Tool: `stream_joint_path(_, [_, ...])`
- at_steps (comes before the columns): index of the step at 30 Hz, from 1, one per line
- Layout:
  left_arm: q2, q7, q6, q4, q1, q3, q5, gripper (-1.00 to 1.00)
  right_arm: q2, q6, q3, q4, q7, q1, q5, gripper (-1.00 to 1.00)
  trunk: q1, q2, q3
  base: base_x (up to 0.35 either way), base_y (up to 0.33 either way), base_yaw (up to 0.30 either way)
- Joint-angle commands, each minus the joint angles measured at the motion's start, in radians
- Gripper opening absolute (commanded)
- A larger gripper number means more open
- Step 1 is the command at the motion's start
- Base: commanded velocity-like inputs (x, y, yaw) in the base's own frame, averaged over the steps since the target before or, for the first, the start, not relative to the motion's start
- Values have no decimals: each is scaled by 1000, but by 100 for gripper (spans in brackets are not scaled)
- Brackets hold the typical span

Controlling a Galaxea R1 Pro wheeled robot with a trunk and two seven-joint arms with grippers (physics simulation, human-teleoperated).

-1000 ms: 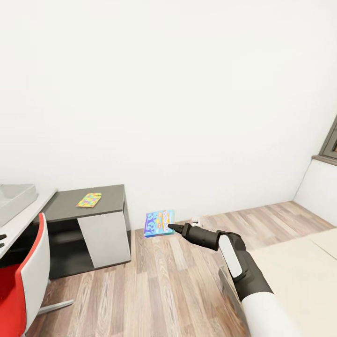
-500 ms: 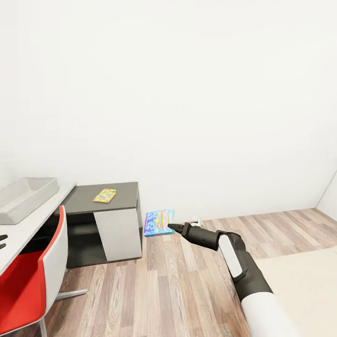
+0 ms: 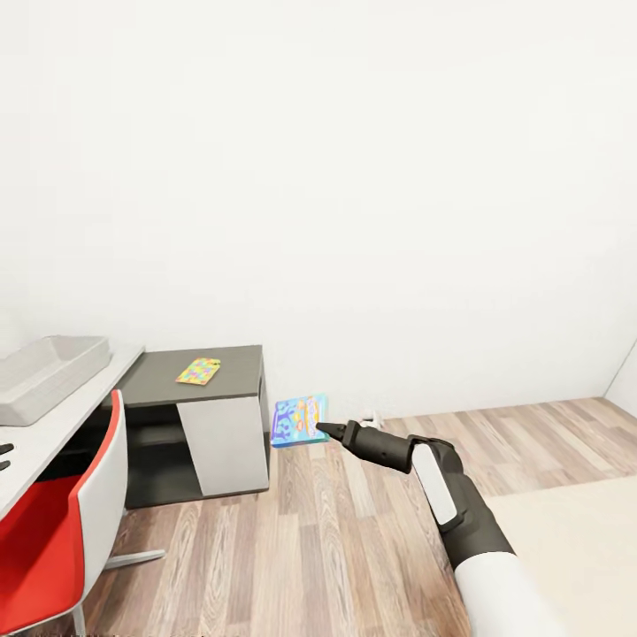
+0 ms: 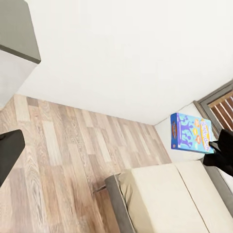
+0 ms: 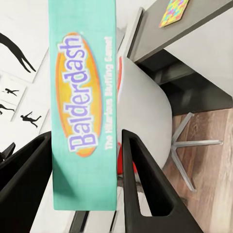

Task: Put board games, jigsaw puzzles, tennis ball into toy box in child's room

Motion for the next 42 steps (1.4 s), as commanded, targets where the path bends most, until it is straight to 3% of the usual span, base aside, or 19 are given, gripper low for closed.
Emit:
stream_joint_path(1, [0, -4, 11, 0, -1, 0, -1, 100, 2, 5, -3, 0, 3, -1, 2, -100, 1, -2, -2, 1, 0, 209])
stream_joint_path(16, [-1, -4, 11, 0, -1, 0, -2, 100, 6, 5, -2, -1, -1, -1, 2, -100, 1, -2, -3, 111, 0, 265])
stream_joint_path(35, [-6, -4, 9, 0, -1, 0, -1, 100, 2, -52, -3, 2, 0, 1, 1, -100, 1, -2, -3, 285, 23, 19])
stream_joint_path(42, [-6, -4, 8, 0, -1, 0, -1, 100, 5, -54, 0, 0, -3, 1, 2, -100, 1, -2, -1, 293, 119, 200])
